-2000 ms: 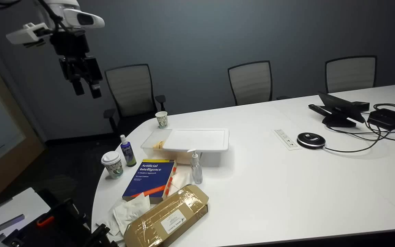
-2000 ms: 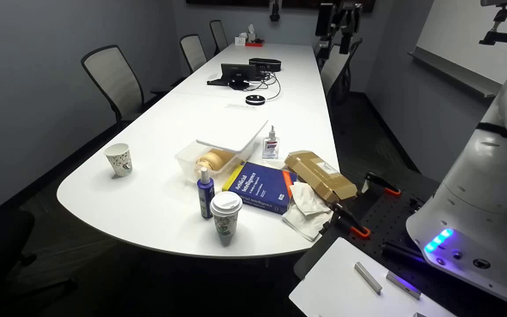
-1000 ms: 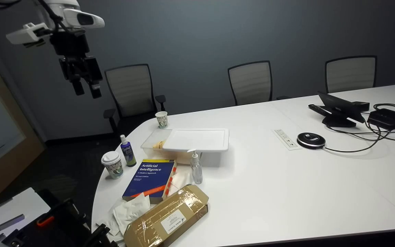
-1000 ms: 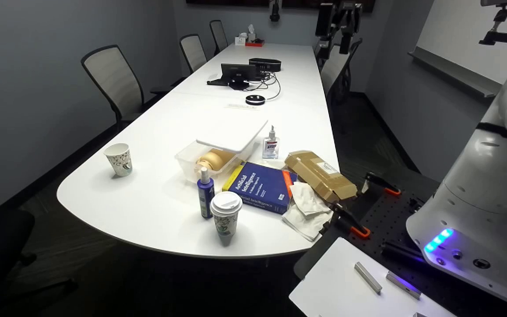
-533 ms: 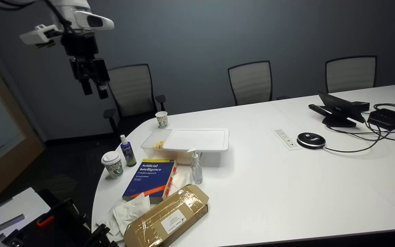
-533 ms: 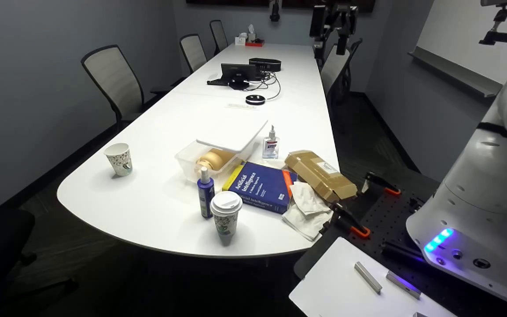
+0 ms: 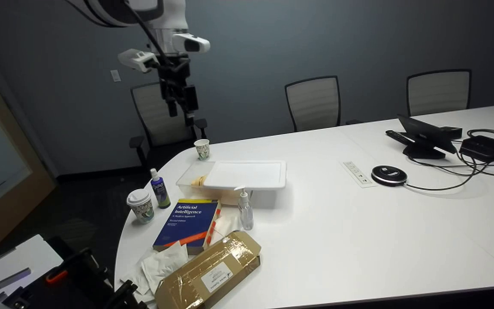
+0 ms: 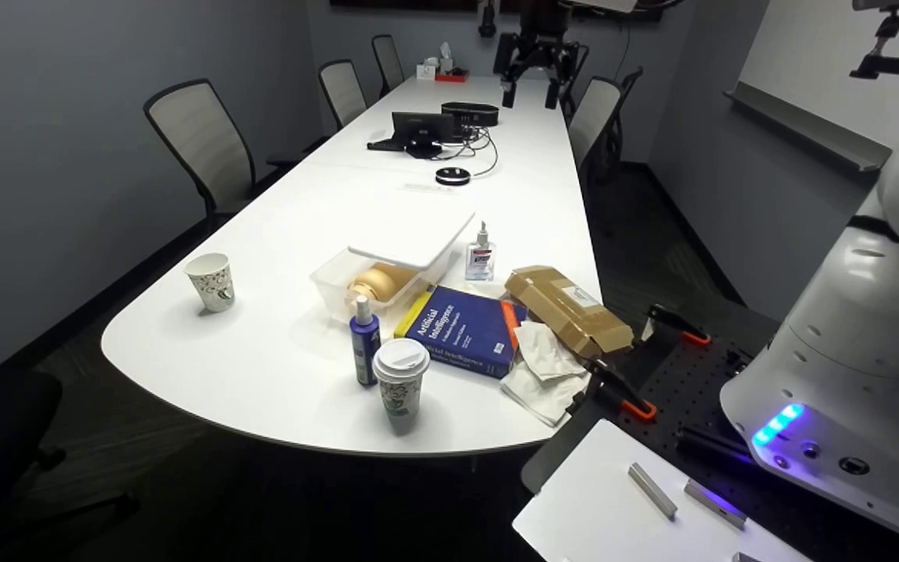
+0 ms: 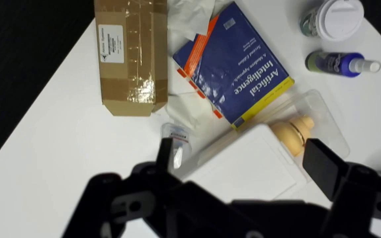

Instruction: Put the transparent bottle in the bowl

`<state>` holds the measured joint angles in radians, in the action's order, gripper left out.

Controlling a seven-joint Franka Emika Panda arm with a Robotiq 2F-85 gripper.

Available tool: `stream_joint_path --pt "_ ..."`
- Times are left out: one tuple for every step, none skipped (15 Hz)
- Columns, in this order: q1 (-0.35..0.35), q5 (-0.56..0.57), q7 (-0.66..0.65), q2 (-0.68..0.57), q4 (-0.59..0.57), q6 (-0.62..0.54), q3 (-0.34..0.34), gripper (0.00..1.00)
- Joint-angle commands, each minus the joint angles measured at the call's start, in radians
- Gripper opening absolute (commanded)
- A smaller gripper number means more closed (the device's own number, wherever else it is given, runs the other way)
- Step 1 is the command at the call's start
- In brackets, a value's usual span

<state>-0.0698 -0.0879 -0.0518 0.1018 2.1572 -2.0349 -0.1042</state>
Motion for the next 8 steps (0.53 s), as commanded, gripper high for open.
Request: stream_joint_path --pt "-0.024 -0.036 -0.029 -0.226 -0.165 -0.095 -0.012 1.00" --pt "-0.029 -0.029 -0.038 -0.278 -0.191 -0.132 -0.013 1.00" --pt "-0.033 -0.029 -0.044 -0.325 -0.217 -0.153 -0.015 1.00" --pt "-0.036 -0.029 -0.061 -0.372 -0.238 -0.179 -0.015 1.00" --pt "-0.038 -0.032 -0.074 -0.412 -0.256 -0.204 -0.015 1.00" --pt "-0.039 -0.034 -0.094 -0.451 -0.270 -0.237 -0.015 1.00" --pt "-0.041 -0.038 -0.112 -0.485 -0.284 -0.264 -0.015 1.00" --pt "-0.042 -0.044 -0.130 -0.518 -0.298 -0.288 -0.015 1.00"
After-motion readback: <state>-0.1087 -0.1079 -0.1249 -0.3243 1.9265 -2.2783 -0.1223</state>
